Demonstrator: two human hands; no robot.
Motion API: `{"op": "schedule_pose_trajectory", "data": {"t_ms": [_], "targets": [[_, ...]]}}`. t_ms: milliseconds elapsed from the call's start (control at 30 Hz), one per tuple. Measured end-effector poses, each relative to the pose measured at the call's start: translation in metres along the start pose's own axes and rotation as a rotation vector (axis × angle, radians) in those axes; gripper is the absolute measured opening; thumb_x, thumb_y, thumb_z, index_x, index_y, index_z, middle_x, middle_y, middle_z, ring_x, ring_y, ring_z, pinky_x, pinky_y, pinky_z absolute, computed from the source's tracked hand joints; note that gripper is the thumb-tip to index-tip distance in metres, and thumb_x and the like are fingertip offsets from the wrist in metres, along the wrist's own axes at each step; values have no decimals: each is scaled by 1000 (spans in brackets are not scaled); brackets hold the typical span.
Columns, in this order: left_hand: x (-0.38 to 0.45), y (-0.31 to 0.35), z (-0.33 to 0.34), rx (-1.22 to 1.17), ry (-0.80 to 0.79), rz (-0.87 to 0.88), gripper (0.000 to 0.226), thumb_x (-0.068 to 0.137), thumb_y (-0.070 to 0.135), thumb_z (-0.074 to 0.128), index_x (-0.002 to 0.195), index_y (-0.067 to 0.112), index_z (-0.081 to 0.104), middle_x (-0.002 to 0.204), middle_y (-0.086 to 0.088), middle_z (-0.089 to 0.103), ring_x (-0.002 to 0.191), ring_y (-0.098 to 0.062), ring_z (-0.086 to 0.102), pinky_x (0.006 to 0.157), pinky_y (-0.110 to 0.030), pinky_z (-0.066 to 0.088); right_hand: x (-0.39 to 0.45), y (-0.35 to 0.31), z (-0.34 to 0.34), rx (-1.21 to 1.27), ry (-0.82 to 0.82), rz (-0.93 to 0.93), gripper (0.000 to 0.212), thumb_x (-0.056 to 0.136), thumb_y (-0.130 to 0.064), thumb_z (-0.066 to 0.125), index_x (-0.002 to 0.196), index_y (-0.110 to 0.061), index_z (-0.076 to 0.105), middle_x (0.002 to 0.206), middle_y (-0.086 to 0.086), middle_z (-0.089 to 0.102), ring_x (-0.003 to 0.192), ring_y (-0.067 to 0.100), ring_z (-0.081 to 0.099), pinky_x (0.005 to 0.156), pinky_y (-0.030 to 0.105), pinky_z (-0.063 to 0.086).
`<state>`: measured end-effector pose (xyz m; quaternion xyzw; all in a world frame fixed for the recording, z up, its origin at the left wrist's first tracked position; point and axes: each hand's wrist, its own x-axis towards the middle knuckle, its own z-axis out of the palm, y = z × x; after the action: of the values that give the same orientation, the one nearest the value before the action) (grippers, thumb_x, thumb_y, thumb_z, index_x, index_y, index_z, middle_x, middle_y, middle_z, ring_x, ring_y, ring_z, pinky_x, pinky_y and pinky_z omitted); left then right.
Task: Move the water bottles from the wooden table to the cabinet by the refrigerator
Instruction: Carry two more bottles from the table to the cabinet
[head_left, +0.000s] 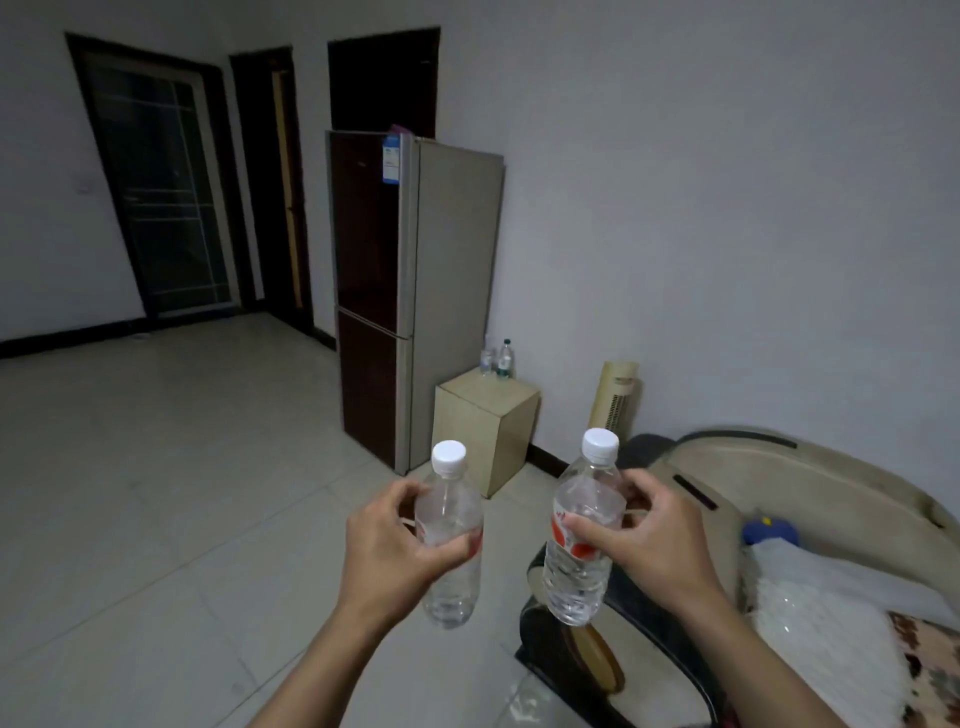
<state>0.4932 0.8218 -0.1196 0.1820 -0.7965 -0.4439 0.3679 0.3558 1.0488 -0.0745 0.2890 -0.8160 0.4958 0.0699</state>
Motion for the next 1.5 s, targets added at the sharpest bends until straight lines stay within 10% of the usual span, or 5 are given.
{"op": "schedule_pose_trajectory", "data": {"t_ms": [467,1500], "targets": [[183,-72,46,35,-27,-52,54,49,53,84,93,30,65,83,16,70,76,4,67,57,-14,54,162,60,104,46,-73,75,73,47,-64,83,107,-24,67,97,-9,72,87,6,71,73,33,62],[641,-234,232,-118,-171,-30,51,49,43,91,92,28,68,83,17,73,74,-2,70,65,-25,60,624,201,241,-84,36,18,50,59,-55,82,94,-26,62,85,-13,69,76,4,70,68,24,61]]}}
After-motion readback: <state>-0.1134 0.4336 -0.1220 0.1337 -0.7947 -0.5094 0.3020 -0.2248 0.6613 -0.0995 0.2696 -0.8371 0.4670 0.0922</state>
